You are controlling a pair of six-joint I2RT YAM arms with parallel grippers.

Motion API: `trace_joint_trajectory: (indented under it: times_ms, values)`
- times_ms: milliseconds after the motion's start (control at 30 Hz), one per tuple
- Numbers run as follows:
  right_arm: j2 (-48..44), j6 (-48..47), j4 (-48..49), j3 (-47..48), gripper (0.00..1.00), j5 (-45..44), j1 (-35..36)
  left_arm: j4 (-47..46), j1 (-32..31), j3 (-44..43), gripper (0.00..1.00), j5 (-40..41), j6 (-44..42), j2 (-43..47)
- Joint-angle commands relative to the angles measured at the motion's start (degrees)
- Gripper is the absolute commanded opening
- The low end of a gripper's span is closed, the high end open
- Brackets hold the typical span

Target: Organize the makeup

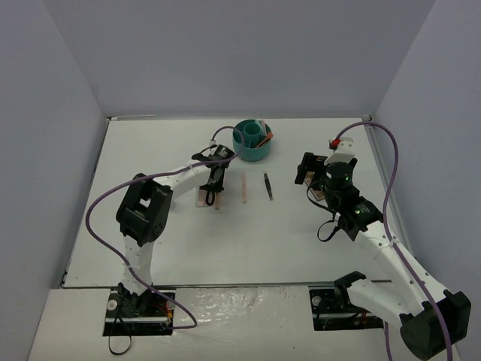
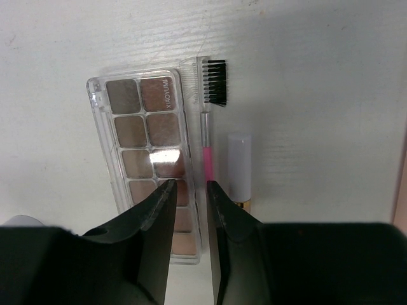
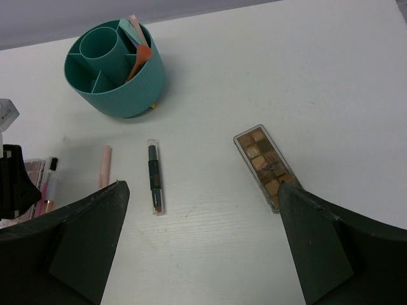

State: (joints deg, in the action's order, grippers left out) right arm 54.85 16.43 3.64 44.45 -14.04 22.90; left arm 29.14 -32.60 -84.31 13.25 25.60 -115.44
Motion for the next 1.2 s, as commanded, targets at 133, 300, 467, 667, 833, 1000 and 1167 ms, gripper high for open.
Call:
trace_joint_trajectory:
  times_ms: [133, 300, 467, 667, 833, 1000, 1167]
  values:
    - [0.0, 0.2, 3.6, 0.2, 1.00, -0.2, -0.2, -2.9, -0.2, -3.2, 0.22, -2.3, 1.1, 1.2]
    - [0.0, 0.2, 3.6, 0.0, 1.00, -0.2, -0.2, -3.0, -0.2, -3.6, 0.20, -2.3, 1.3, 0.9]
    - [-0.1, 0.2, 3.7, -0.1, 1.00, -0.1, -0.2, -2.8, -0.3, -3.9, 0.16, -2.4, 1.5, 0.0]
    - [-0.2, 0.2, 3.7, -0.1, 1.00, -0.2, -0.3, -2.2, -0.2, -4.2, 0.16, -2.3, 2.0, -1.2]
    - [0.0, 0.2, 3.6, -0.2, 1.00, -0.2, -0.2, -2.2, 0.0, -3.8, 0.17, -1.8, 2.3, -1.3]
    - [-0.1, 0.2, 3.6, -0.2, 1.00, -0.1, -0.2, -2.1, 0.1, -3.8, 0.17, -2.2, 2.5, -1.8]
    - [0.0, 0.1, 3.6, -0.1, 1.00, 0.1, -0.2, -1.6, 0.0, -3.8, 0.17, -2.9, 3.6, -3.1]
